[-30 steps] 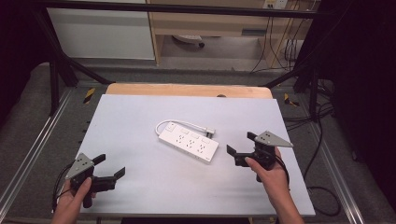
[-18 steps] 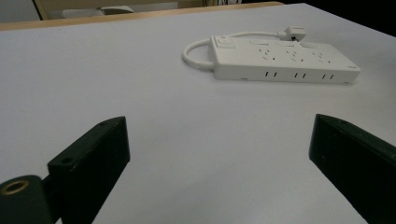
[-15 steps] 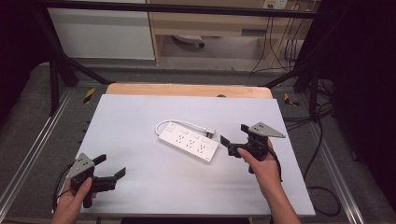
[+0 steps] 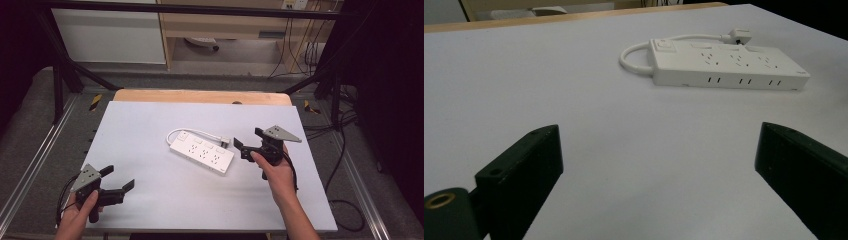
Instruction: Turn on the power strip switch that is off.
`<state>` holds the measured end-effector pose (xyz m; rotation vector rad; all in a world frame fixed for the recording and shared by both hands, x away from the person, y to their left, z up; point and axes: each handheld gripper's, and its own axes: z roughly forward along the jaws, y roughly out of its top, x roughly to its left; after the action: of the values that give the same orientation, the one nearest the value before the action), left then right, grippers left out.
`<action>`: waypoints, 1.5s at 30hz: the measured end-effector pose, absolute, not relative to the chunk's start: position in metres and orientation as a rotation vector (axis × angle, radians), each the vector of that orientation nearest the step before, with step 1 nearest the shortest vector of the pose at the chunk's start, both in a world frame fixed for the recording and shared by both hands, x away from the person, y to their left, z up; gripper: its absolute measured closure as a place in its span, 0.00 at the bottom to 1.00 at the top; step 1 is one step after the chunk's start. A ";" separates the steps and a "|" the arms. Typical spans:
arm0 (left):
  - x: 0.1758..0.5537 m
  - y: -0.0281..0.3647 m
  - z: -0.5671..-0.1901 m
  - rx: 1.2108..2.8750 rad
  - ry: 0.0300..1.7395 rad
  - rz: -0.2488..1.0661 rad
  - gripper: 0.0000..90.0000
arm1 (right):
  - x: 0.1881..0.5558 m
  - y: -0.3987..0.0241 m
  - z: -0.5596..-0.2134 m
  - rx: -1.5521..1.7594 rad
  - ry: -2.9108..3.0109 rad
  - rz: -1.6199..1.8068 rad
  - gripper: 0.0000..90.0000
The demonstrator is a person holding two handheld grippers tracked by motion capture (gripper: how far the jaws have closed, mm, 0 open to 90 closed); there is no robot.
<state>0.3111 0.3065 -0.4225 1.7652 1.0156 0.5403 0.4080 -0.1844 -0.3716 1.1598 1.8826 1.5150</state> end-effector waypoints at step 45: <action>0.312 0.308 -0.423 1.771 1.019 0.546 0.06 | 0.432 -0.152 -0.384 1.099 1.936 1.449 0.54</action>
<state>0.3117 0.3076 -0.4228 1.7705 1.0195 0.5459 0.4319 -0.1516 -0.3843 1.0994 1.9357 1.4494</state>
